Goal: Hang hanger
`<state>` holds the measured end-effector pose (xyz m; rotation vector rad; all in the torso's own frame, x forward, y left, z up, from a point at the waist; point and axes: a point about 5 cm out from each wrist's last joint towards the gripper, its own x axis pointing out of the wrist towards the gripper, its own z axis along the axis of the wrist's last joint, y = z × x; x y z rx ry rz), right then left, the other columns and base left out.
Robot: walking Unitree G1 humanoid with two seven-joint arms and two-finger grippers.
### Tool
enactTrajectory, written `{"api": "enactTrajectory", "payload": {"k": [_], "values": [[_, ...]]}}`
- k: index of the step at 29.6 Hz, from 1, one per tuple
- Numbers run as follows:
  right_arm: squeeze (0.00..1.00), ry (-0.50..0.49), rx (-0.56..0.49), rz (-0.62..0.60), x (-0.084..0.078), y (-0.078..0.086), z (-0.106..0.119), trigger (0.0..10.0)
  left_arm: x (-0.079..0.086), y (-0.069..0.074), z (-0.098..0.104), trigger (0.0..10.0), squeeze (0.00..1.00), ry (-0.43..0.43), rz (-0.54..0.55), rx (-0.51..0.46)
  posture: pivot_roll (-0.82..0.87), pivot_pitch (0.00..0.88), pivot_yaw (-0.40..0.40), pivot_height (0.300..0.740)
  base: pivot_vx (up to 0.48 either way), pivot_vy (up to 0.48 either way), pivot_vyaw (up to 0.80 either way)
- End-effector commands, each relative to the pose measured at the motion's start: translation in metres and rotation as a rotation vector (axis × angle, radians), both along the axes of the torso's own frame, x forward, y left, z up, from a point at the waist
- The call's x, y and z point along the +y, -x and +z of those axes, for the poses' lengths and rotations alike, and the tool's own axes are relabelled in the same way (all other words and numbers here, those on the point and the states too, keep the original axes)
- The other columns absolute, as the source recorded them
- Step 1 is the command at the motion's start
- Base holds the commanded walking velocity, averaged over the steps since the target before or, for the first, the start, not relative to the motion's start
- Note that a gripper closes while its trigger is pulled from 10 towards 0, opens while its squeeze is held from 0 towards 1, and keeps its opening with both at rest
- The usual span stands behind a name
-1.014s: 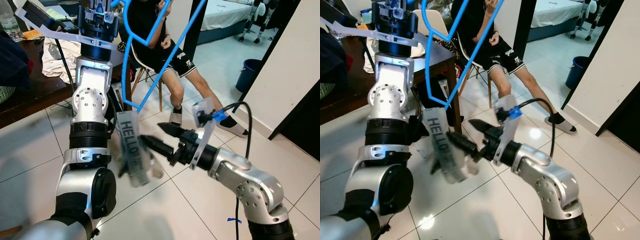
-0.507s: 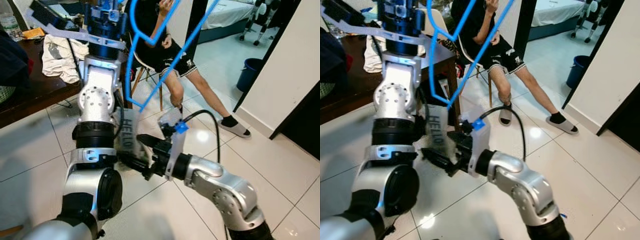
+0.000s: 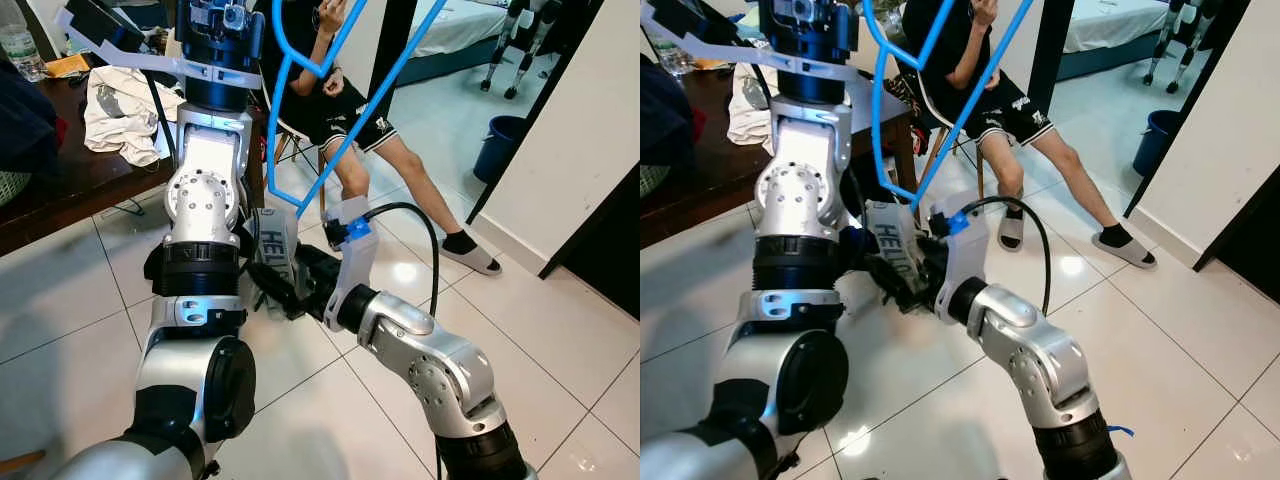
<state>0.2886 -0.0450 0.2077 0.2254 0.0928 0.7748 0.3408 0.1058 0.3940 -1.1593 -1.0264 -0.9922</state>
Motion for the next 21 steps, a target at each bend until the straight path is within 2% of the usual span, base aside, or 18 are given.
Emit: {"api": "enactTrajectory", "payload": {"k": [1,2,3,4,16,18,20,21], "values": [[0.00,-0.003,0.007,-0.032,-0.002,-0.003,-0.002,10.0,-0.004,0.007,0.010,10.0,0.00,0.024,-0.004,-0.033,0.05,0.124,-0.001,0.740,0.000,0.000,0.00],[0.00,-0.003,0.007,-0.032,-0.002,-0.003,-0.002,10.0,-0.004,0.007,0.010,10.0,0.00,0.024,-0.004,-0.033,0.05,0.124,-0.001,0.740,0.000,0.000,0.00],[0.00,-0.016,0.008,-0.038,-0.002,-0.003,-0.002,5.6,-0.007,0.006,0.010,10.0,0.00,0.030,0.003,-0.020,0.05,0.124,-0.002,0.740,0.000,0.000,0.00],[0.00,-0.031,0.010,-0.045,-0.001,-0.004,-0.001,0.0,-0.009,0.006,0.010,10.0,0.00,0.039,0.009,-0.005,0.05,0.123,-0.002,0.740,0.000,0.000,0.00],[0.00,-0.073,0.023,-0.078,-0.001,-0.007,-0.001,0.0,-0.014,-0.002,0.007,10.0,0.00,0.048,0.099,0.094,0.05,0.124,-0.001,0.740,0.000,0.000,0.00],[0.00,-0.083,0.029,-0.078,-0.001,-0.007,0.000,0.0,-0.011,-0.004,0.007,10.0,0.00,0.008,0.193,0.103,0.05,0.125,-0.002,0.740,0.000,0.000,0.00],[0.00,-0.083,0.029,-0.078,-0.001,-0.007,0.000,0.0,-0.011,-0.004,0.007,10.0,0.00,0.008,0.193,0.103,0.05,0.125,-0.002,0.740,0.000,0.000,0.00],[0.00,-0.087,0.034,-0.079,-0.002,-0.008,0.000,0.0,-0.009,-0.005,0.007,10.0,0.00,-0.035,0.275,0.104,0.05,0.125,-0.002,0.740,0.000,0.000,0.00]]}}
